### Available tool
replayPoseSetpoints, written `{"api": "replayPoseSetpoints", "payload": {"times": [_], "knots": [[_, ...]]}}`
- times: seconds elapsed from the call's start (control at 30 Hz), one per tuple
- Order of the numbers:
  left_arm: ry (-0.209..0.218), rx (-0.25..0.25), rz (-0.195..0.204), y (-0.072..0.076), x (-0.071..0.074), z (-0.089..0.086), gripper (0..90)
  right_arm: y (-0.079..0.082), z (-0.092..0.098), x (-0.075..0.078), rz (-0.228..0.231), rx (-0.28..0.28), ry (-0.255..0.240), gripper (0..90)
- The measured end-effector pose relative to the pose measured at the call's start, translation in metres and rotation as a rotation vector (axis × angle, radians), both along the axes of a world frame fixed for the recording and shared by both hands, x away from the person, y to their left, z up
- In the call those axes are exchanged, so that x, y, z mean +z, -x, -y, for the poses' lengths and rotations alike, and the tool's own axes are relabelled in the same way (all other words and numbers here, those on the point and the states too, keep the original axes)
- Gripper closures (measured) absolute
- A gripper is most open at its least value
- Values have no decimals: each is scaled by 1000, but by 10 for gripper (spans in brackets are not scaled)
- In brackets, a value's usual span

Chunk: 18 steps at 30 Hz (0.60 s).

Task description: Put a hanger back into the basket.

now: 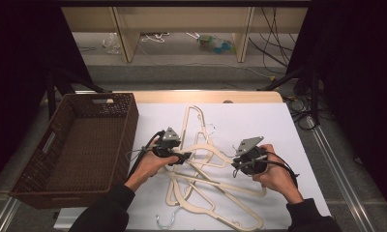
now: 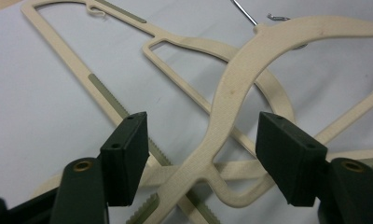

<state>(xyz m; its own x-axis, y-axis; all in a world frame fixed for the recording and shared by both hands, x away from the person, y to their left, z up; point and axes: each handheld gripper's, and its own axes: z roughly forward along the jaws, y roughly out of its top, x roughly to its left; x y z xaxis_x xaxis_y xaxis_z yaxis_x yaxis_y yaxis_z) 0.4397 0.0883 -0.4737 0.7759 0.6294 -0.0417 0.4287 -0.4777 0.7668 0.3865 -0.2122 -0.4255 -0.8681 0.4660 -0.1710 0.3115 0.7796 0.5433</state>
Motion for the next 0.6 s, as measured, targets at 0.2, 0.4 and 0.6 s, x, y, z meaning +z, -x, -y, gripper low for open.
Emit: {"api": "replayPoseSetpoints", "payload": {"times": [0.2, 0.4, 0.6], "knots": [[-36, -47, -16, -3, -4, 5, 483, 0, 1, 1, 2, 10, 3, 795], [-79, -105, -22, -5, 0, 8, 600, 2, -1, 3, -6, 13, 3, 795], [-100, -132, -31, -3, 5, 9, 728, 2, -1, 3, 5, 40, 3, 795]]}}
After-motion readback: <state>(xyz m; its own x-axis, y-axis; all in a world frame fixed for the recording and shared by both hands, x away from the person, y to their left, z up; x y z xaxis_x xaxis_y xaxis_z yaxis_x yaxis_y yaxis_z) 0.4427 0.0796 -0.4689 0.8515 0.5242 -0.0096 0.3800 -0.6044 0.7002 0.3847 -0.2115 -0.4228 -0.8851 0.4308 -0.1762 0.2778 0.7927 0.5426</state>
